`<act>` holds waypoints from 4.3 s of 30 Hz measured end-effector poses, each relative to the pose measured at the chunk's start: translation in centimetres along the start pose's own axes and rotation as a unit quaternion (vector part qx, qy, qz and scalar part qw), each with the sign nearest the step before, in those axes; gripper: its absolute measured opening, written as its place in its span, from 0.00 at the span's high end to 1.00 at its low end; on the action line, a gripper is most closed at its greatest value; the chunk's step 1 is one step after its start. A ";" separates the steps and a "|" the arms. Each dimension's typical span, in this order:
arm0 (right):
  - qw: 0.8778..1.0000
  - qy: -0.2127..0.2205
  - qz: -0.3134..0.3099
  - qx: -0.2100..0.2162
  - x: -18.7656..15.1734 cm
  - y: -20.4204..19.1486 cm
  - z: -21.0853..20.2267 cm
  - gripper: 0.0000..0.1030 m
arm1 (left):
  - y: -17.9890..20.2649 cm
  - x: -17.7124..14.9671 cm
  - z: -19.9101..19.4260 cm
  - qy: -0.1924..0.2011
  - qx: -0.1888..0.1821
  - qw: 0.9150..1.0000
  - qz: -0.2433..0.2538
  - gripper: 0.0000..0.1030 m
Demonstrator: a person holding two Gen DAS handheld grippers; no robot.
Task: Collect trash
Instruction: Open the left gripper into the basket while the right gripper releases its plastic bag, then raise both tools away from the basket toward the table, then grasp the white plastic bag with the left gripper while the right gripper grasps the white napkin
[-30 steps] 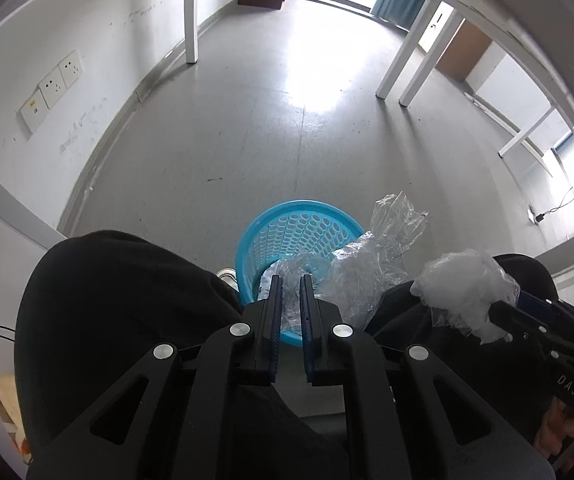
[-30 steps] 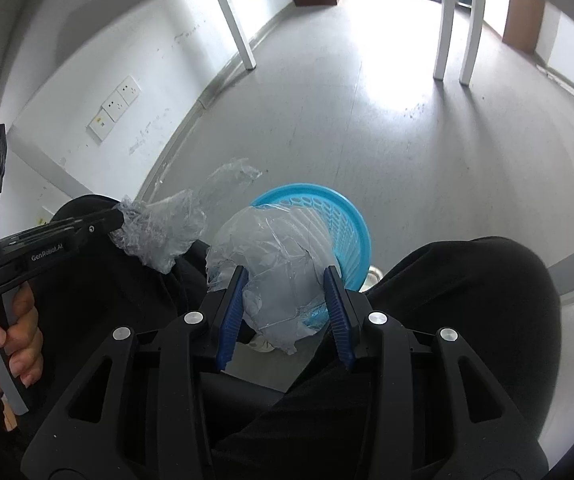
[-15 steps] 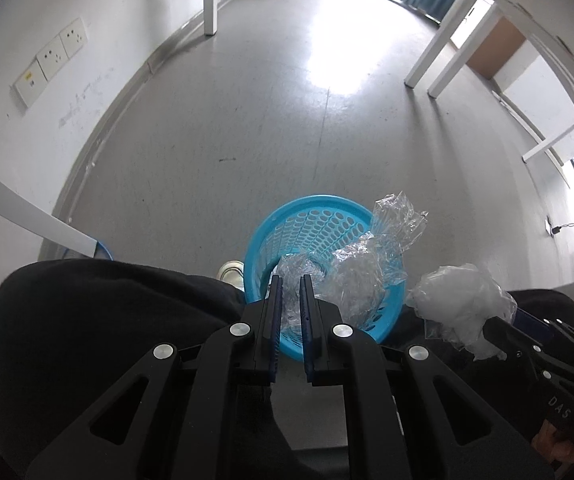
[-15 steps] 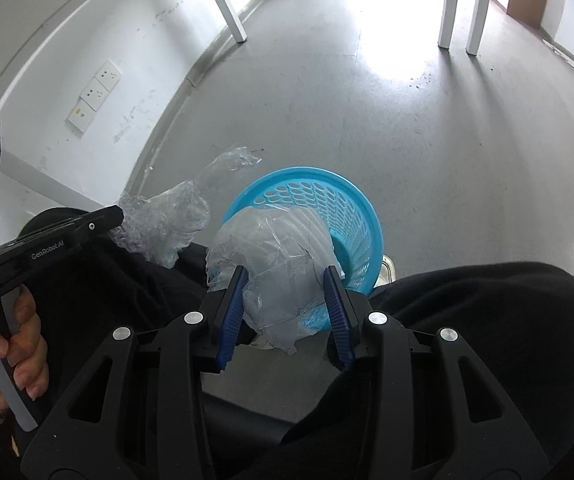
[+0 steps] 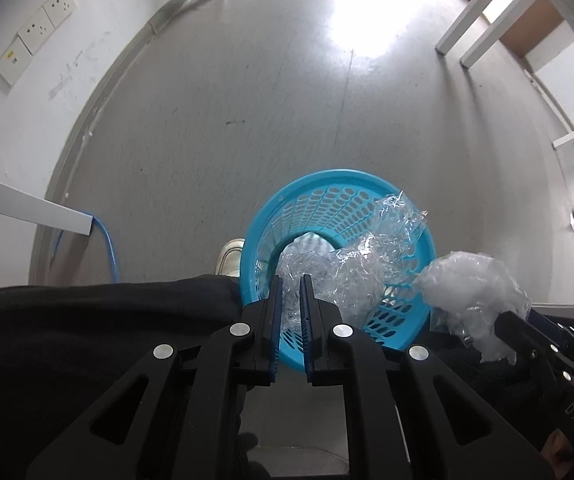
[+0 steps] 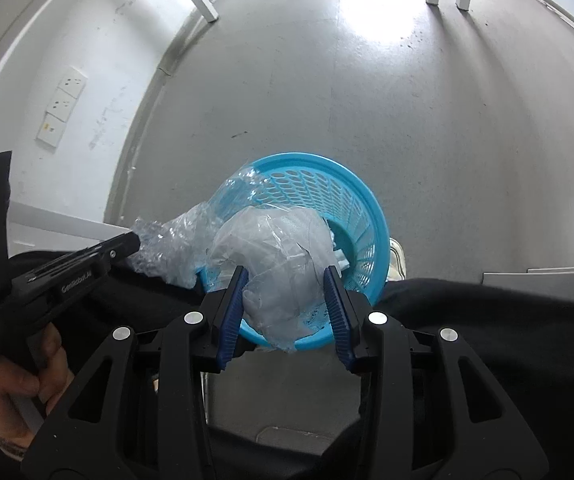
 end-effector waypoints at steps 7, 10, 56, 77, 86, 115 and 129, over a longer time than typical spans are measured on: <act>0.999 -0.043 0.017 -0.002 1.4 1.2 4.3 0.64 | 0.6 0.9 3.7 -0.040 0.029 0.999 -0.011 0.92; 0.998 -0.057 0.035 -0.011 1.8 2.2 6.1 0.64 | 0.8 1.0 5.4 -0.057 0.045 0.997 -0.011 0.92; 0.998 0.026 -0.046 -0.034 -2.1 -2.2 -3.4 0.35 | 0.8 -4.1 -5.6 0.057 -0.035 0.996 0.056 0.68; 0.984 0.120 -0.129 -0.027 -9.8 -7.9 -16.5 0.21 | -2.1 -10.4 -18.3 0.133 -0.105 0.982 0.089 0.57; 0.973 0.192 -0.124 0.028 -12.7 -9.1 -23.9 0.19 | -2.2 -12.6 -25.9 0.189 -0.154 0.963 0.120 0.54; 0.929 0.332 -0.159 -0.042 -0.1 -10.2 -35.7 0.14 | 1.0 -3.8 -37.9 0.334 -0.196 0.915 0.114 0.49; 0.946 0.270 -0.172 -0.044 6.1 -9.9 -33.0 0.12 | 5.8 3.0 -37.0 0.311 -0.189 0.921 0.141 0.45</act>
Point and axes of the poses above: each gripper's, at about its wrist camera, not at the fingertips, and z roughly the way its jaws point, y to its right, x to its top, the point moved 5 cm from there along z, roughly the way its jaws point, and after that the axes turned 14 degrees about -z, right-handed, at the moved point
